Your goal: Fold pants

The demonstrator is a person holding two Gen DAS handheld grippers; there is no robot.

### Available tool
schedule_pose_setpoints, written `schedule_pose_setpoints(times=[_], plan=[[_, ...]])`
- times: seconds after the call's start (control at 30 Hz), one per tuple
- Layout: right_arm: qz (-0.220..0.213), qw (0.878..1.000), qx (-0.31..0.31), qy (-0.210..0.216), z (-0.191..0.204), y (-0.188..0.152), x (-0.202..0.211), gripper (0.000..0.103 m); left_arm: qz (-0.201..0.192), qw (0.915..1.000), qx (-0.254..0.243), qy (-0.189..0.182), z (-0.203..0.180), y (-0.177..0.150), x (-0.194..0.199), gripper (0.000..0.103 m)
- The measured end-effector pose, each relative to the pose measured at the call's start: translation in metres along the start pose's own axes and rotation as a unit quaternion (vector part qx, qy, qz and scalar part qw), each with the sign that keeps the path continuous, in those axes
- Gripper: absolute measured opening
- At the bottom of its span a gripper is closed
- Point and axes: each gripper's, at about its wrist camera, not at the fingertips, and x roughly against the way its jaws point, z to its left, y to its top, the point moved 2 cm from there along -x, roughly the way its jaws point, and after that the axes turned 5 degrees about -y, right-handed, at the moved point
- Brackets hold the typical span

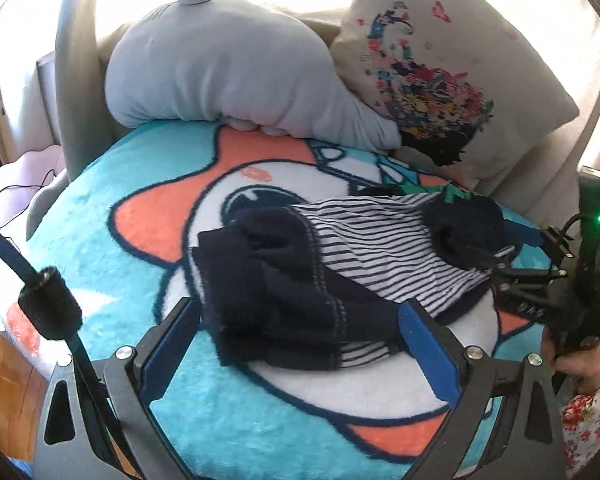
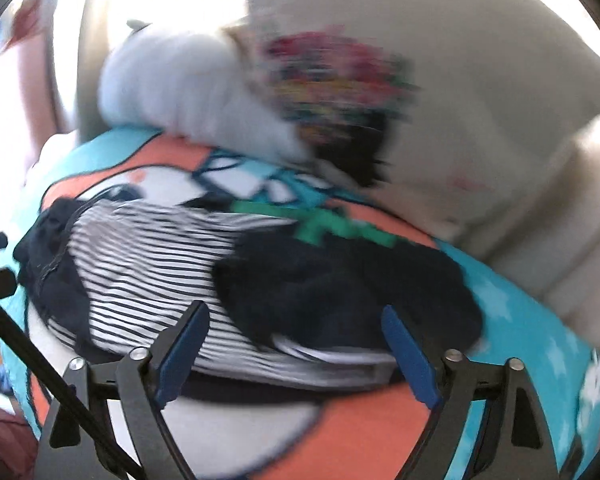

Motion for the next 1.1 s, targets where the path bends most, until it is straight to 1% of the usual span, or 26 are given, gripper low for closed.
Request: schedule_pose_setpoints(times=[0.07,0.13,0.17,0.2,0.23,0.27,0.3,0.33,0.37,0.4,0.43,0.53,0.57,0.67,0.73,0.8,0.9,0.93,0.97,1.0,1.03,1.07,1.1], plan=[[0.007,1.0,0.014,-0.004,0.011,0.005,-0.012,0.085,0.0,1.0,0.009,-0.002,0.004,0.0,-0.001,0.1],[0.025,0.999,0.022,-0.018,0.014,0.006,-0.027,0.083,0.002,0.9999,0.016,-0.007,0.008,0.001,-0.002,0.1],[0.033,0.999,0.02,-0.018,0.01,0.005,-0.033,0.076,0.003,0.9998,0.019,-0.009,0.009,0.001,-0.002,0.1],[0.04,0.999,0.017,-0.015,0.009,0.005,-0.038,0.067,0.004,0.9997,0.02,-0.009,0.01,0.001,-0.003,0.1],[0.046,0.999,0.011,-0.009,0.005,0.003,-0.04,0.062,0.005,0.9997,0.02,-0.009,0.01,0.001,-0.004,0.1],[0.053,0.999,-0.003,0.0,0.0,0.002,-0.041,0.052,0.006,0.9997,0.02,-0.01,0.011,0.001,-0.004,0.1],[0.053,0.998,-0.014,0.005,-0.004,0.002,-0.041,0.037,0.007,0.9997,0.019,-0.01,0.011,0.001,-0.005,0.1],[0.05,0.998,-0.028,0.011,-0.009,0.002,-0.04,0.028,0.007,0.9997,0.019,-0.01,0.012,0.001,-0.005,0.1],[0.043,0.998,-0.05,0.023,-0.016,0.002,-0.036,0.025,0.007,0.9997,0.021,-0.011,0.013,0.001,-0.005,0.1],[0.036,0.997,-0.068,0.031,-0.022,0.003,-0.033,0.018,0.008,0.9997,0.023,-0.011,0.014,0.001,-0.005,0.1],[0.031,0.995,-0.086,0.033,-0.031,0.004,-0.03,0.017,0.008,0.9996,0.024,-0.011,0.016,0.002,-0.006,0.1],[0.025,0.992,-0.127,0.01,-0.058,0.004,-0.026,0.016,0.008,0.9994,0.031,-0.011,0.019,0.003,-0.005,0.1],[0.029,0.989,-0.143,-0.005,-0.072,0.003,-0.028,0.015,0.008,0.9994,0.032,-0.012,0.02,0.004,-0.005,0.1],[0.041,0.981,-0.187,-0.031,-0.105,-0.003,-0.038,0.015,0.004,0.9993,0.036,-0.012,0.025,0.006,-0.003,0.1],[0.056,0.973,-0.22,-0.04,-0.126,-0.008,-0.049,0.015,0.004,0.9991,0.039,-0.013,0.026,0.008,-0.002,0.1],[0.073,0.962,-0.255,-0.061,-0.148,-0.018,-0.059,0.016,0.005,0.9991,0.042,-0.01,0.029,0.009,-0.001,0.1],[0.077,0.949,-0.292,-0.094,-0.176,-0.032,-0.061,0.016,0.002,0.9988,0.048,-0.003,0.037,0.012,0.002,0.1],[0.076,0.941,-0.312,-0.107,-0.188,-0.038,-0.057,0.017,0.002,0.9987,0.051,0.0,0.039,0.013,0.002,0.1],[0.078,0.934,-0.326,-0.122,-0.196,-0.043,-0.053,0.02,0.002,0.9985,0.055,0.002,0.043,0.013,0.002,0.1],[0.077,0.928,-0.341,-0.133,-0.203,-0.048,-0.048,0.029,0.004,0.9982,0.061,0.002,0.047,0.014,0.001,0.1],[0.068,0.922,-0.358,-0.133,-0.21,-0.053,-0.039,0.032,0.007,0.9978,0.066,0.0,0.051,0.014,-0.001,0.1],[0.058,0.921,-0.366,-0.122,-0.213,-0.055,-0.032,0.039,0.01,0.9974,0.072,-0.002,0.054,0.014,-0.002,0.1],[0.042,0.921,-0.375,-0.097,-0.214,-0.058,-0.022,0.053,0.013,0.9971,0.075,-0.004,0.057,0.014,-0.004,0.1]])
